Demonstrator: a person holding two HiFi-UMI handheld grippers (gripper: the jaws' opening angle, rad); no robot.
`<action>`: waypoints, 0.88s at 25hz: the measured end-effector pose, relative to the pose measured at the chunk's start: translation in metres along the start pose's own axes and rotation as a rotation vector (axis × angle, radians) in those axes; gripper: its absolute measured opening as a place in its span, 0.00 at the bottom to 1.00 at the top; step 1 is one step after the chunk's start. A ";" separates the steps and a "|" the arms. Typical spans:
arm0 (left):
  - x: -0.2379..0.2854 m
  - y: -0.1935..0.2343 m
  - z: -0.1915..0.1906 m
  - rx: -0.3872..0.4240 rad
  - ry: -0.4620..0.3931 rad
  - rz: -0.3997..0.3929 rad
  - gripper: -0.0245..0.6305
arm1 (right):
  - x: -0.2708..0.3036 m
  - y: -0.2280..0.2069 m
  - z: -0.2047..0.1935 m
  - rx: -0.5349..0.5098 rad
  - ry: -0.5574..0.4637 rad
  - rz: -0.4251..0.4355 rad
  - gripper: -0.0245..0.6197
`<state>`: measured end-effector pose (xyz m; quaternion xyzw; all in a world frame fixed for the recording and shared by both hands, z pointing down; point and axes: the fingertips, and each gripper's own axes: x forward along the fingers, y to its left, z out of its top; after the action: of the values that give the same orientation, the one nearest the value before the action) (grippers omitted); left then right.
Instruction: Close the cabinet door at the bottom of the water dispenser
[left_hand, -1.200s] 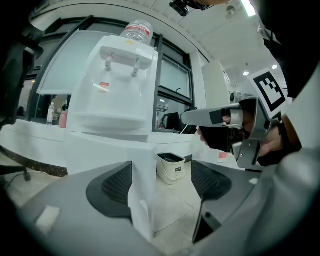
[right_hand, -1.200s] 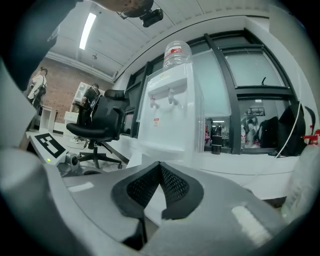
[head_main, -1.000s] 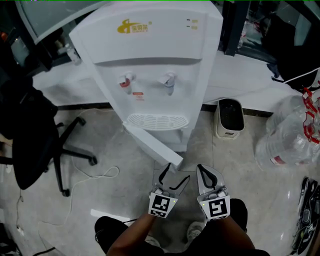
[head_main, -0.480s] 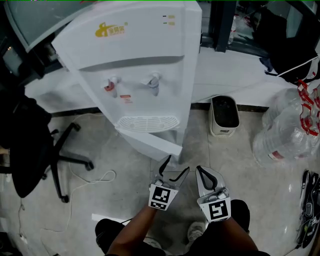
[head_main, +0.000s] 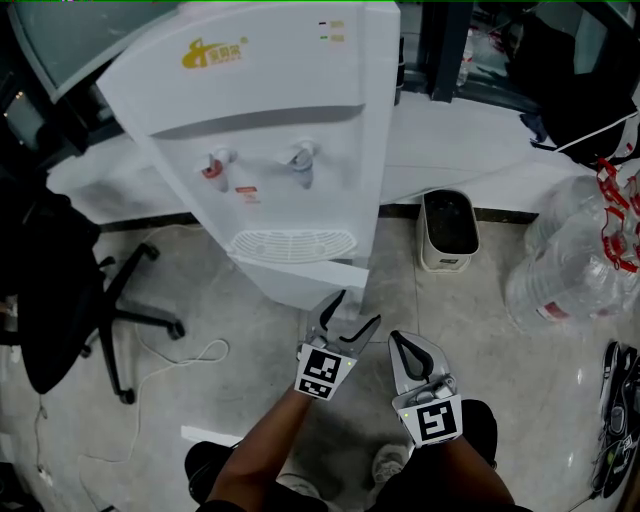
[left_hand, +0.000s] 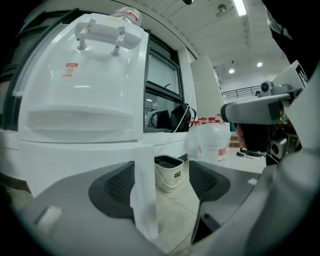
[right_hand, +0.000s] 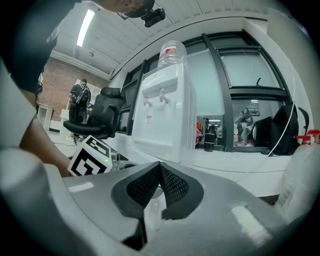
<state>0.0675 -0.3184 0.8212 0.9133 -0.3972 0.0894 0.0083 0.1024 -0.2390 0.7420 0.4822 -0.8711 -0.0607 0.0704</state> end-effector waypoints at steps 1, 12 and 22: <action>0.002 0.003 0.001 -0.013 -0.003 0.002 0.59 | 0.000 0.000 0.000 0.001 0.001 0.001 0.04; 0.028 0.023 0.007 -0.018 0.004 0.014 0.60 | -0.002 0.000 0.002 0.008 -0.016 0.011 0.04; 0.040 0.033 0.011 0.001 0.007 0.036 0.63 | -0.005 0.011 -0.001 -0.035 0.000 0.047 0.04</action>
<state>0.0721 -0.3714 0.8157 0.9057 -0.4136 0.0929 0.0078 0.0956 -0.2291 0.7444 0.4602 -0.8811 -0.0740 0.0802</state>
